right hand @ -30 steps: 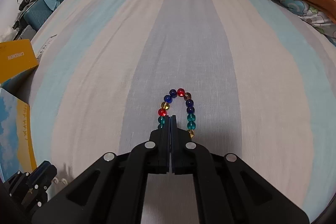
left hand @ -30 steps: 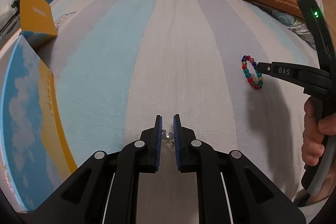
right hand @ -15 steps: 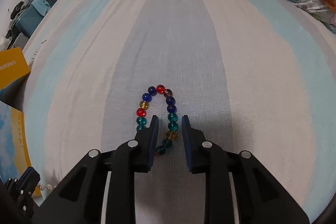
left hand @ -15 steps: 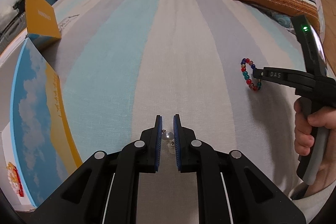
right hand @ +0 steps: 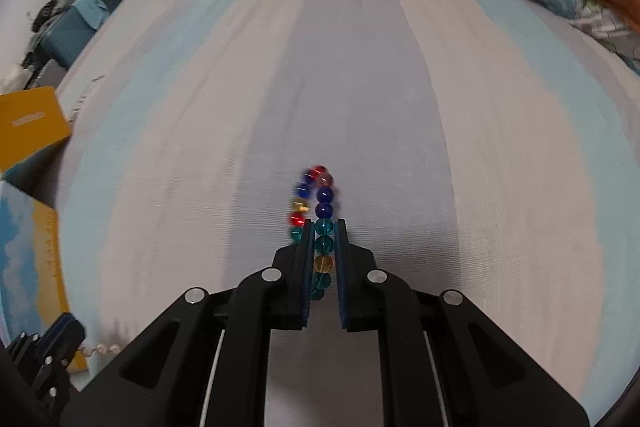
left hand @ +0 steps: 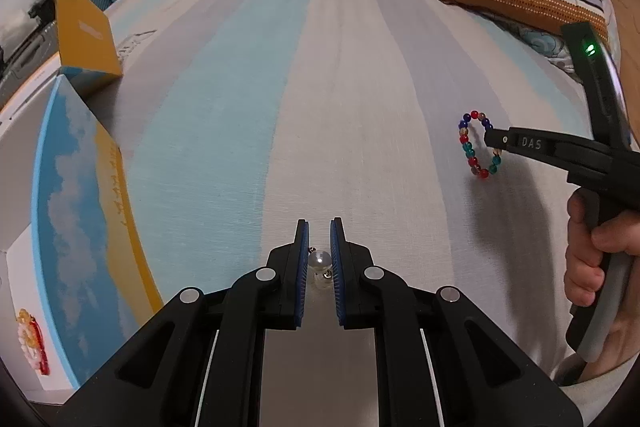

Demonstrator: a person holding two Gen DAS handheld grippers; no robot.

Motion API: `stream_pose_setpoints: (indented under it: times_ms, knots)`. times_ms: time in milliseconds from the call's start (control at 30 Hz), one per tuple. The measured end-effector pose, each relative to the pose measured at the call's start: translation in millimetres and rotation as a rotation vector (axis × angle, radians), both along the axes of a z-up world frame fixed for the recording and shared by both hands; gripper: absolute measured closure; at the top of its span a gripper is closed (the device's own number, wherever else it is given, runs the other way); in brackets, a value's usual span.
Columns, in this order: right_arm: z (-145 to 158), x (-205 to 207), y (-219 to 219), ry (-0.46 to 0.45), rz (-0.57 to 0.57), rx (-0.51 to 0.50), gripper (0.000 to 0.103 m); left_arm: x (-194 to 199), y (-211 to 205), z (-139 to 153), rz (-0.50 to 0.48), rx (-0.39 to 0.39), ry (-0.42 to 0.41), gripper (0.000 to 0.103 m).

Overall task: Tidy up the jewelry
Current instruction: 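Lift both held items and carry them over the white box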

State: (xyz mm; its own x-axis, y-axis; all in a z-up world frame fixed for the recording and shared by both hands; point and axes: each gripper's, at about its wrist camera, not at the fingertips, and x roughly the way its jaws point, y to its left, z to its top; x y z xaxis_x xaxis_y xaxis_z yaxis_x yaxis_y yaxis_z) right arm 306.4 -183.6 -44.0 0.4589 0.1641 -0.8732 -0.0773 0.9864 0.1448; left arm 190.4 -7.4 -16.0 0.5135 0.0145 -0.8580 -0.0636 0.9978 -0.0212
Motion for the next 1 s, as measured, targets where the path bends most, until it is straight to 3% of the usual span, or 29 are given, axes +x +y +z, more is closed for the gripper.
stream_pose_setpoints:
  times_ms: [567, 1000]
  knots:
    - [63.0, -40.2, 27.4, -0.105, 0.049, -0.031, 0.094, -21.0, 18.2, 46.0, 0.030, 0.014, -0.059, 0.093]
    - [118.1, -78.8, 59.1, -0.177, 0.078, -0.016, 0.094, -49.9, 52.2, 96.8, 0.086, 0.036, -0.116, 0.093]
